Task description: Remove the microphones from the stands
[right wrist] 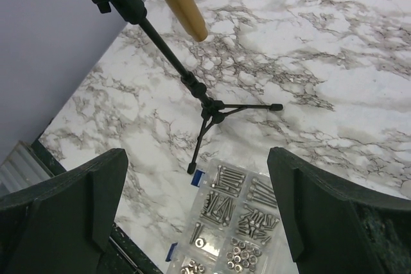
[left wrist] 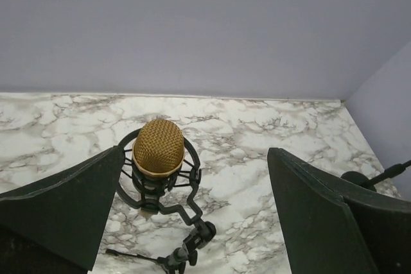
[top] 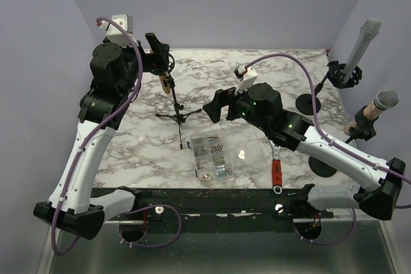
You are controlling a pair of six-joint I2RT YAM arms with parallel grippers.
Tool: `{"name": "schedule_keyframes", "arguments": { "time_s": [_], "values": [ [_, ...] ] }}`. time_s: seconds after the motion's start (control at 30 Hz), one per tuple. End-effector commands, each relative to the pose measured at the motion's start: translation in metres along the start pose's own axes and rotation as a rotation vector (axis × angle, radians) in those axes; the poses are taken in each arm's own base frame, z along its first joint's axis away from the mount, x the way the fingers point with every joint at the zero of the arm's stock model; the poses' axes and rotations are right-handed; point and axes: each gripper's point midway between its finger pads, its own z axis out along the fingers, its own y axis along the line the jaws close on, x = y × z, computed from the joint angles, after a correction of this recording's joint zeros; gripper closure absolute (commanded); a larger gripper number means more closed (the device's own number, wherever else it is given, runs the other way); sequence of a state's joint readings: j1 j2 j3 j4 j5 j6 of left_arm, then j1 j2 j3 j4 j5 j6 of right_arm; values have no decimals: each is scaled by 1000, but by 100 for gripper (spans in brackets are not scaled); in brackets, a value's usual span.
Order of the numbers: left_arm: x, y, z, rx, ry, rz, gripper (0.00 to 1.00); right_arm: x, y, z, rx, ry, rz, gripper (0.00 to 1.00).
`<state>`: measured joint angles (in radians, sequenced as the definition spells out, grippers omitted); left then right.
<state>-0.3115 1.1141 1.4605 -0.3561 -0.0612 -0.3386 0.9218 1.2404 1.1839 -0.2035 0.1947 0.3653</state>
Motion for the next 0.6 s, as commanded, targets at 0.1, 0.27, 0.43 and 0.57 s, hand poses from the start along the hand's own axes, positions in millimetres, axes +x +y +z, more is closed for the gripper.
{"name": "schedule_keyframes", "arguments": {
  "time_s": [0.1,0.27,0.43,0.57],
  "values": [
    [9,19,41,-91,44,95,4,-3,-12,-12,56,-22,-22,0],
    [29,32,56,-142,115,126,6,-5,-16,-11,80,-24,-29,0],
    [50,38,61,-146,164,156,11,-3,-14,-5,79,-12,-32,0],
    [61,44,61,-166,188,168,16,0,-12,-2,76,6,-30,0]
  ]
}}
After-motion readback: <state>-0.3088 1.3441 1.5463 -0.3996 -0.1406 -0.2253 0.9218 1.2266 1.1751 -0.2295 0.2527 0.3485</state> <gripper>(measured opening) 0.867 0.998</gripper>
